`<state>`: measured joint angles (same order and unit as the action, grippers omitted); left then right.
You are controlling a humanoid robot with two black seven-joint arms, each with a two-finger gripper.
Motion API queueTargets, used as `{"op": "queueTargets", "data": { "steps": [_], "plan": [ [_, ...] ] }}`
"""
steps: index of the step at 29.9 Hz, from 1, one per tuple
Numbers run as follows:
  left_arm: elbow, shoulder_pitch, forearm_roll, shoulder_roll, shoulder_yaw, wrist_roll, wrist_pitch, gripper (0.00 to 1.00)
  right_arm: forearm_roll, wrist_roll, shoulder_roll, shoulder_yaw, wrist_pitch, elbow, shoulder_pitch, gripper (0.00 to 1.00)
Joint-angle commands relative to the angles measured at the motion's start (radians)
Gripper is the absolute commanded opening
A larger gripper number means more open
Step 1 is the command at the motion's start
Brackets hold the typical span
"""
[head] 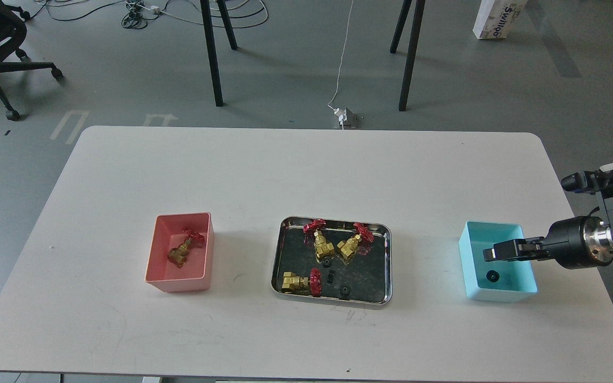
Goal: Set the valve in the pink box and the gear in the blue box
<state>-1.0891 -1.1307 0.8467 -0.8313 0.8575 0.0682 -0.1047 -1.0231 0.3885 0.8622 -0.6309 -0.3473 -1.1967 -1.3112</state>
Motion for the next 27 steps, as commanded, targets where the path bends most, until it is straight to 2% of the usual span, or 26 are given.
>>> {"op": "queueTargets", "data": {
  "steps": [1, 5, 7, 8, 9, 11, 15, 18, 22, 24, 25, 27],
  "plan": [
    [0.0, 0.0, 0.0, 0.009, -0.002, -0.002, -0.001, 0.96, 0.069, -0.002, 0.032, 0.088, -0.007, -0.012, -0.005, 0.81],
    [-0.002, 0.002, 0.0, 0.02, -0.003, -0.033, 0.0, 0.96, 0.289, -0.013, 0.07, 0.34, -0.006, -0.014, -0.028, 0.82],
    [0.0, -0.004, 0.0, 0.043, -0.003, -0.057, 0.0, 0.96, 0.471, -0.06, 0.06, 0.48, 0.01, 0.003, -0.026, 0.82],
    [0.001, -0.007, 0.002, 0.056, -0.003, -0.073, -0.001, 0.96, 0.563, -0.098, 0.052, 0.535, 0.03, 0.02, -0.026, 0.82],
    [0.003, -0.011, 0.0, 0.075, -0.003, -0.088, -0.001, 0.96, 0.645, -0.132, 0.037, 0.577, 0.071, 0.044, -0.026, 0.82],
    [0.005, -0.018, 0.0, 0.112, -0.005, -0.114, -0.001, 0.96, 0.751, -0.171, -0.015, 0.637, 0.161, 0.094, -0.026, 0.84],
    [0.018, -0.024, 0.006, 0.185, -0.008, -0.169, 0.005, 0.96, 0.868, -0.194, -0.087, 0.74, 0.284, 0.209, -0.036, 0.83],
    [0.02, -0.064, 0.008, 0.204, -0.055, -0.214, 0.034, 0.96, 0.932, -0.246, -0.155, 0.796, 0.431, 0.297, -0.048, 0.83],
    [0.024, -0.115, 0.006, 0.244, -0.147, -0.218, 0.037, 0.96, 1.015, -0.296, -0.323, 0.873, 0.66, 0.477, -0.057, 0.85],
    [0.034, -0.121, 0.006, 0.254, -0.16, -0.218, 0.036, 0.96, 1.012, -0.353, -0.391, 0.875, 0.721, 0.552, -0.059, 0.92],
    [0.034, -0.121, 0.006, 0.259, -0.161, -0.218, 0.036, 0.96, 1.008, -0.367, -0.423, 0.873, 0.746, 0.574, -0.062, 0.96],
    [0.035, -0.12, 0.009, 0.267, -0.161, -0.218, 0.036, 0.96, 0.988, -0.362, -0.474, 0.873, 0.755, 0.583, -0.069, 0.98]
  ]
}}
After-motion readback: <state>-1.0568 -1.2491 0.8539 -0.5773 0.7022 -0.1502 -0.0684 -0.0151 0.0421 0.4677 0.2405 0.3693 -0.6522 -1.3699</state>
